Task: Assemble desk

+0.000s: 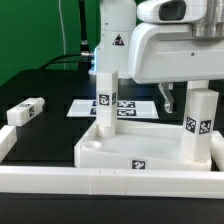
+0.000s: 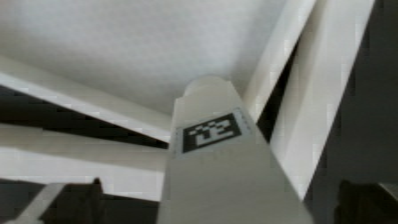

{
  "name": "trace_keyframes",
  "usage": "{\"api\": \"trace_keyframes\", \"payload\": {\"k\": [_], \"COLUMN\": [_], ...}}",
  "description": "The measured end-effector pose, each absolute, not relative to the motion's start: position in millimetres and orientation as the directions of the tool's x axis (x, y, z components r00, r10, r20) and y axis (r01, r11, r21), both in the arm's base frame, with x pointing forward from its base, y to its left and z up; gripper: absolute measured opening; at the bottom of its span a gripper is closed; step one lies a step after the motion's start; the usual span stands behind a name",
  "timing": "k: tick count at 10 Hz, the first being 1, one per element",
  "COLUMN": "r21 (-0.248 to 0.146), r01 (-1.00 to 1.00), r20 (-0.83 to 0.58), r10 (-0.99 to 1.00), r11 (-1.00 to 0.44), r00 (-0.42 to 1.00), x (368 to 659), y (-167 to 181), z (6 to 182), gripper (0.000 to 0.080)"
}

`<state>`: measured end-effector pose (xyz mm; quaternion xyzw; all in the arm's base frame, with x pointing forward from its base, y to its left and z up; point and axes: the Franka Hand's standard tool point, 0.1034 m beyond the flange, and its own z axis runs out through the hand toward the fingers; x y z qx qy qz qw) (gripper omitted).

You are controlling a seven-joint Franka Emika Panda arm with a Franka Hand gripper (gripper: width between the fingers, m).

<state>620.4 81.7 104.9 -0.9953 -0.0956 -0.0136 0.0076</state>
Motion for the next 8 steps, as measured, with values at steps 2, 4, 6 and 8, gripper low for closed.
{"api": "trace_keyframes", "payload": {"k": [2, 4, 6, 8], "r21": [-0.012, -0.012, -0.014, -0.019], "r01": [0.192, 0.190, 0.160, 0.001], "r20": [0.027, 0.027, 0.027, 0.025], "r10": [0.191, 0.190, 0.160, 0.001], "r11": [-0.981, -0.982, -0.987, -1.000], "r00": [0.981, 0.981, 0.987, 1.000], "x": [620.1, 620.0, 620.0, 620.0], "y": [81.4, 81.2, 81.3, 81.5], "z": [104.4, 104.1, 104.0, 103.9], "gripper": [0.0533, 0.0288, 0.0288, 0.0288]}}
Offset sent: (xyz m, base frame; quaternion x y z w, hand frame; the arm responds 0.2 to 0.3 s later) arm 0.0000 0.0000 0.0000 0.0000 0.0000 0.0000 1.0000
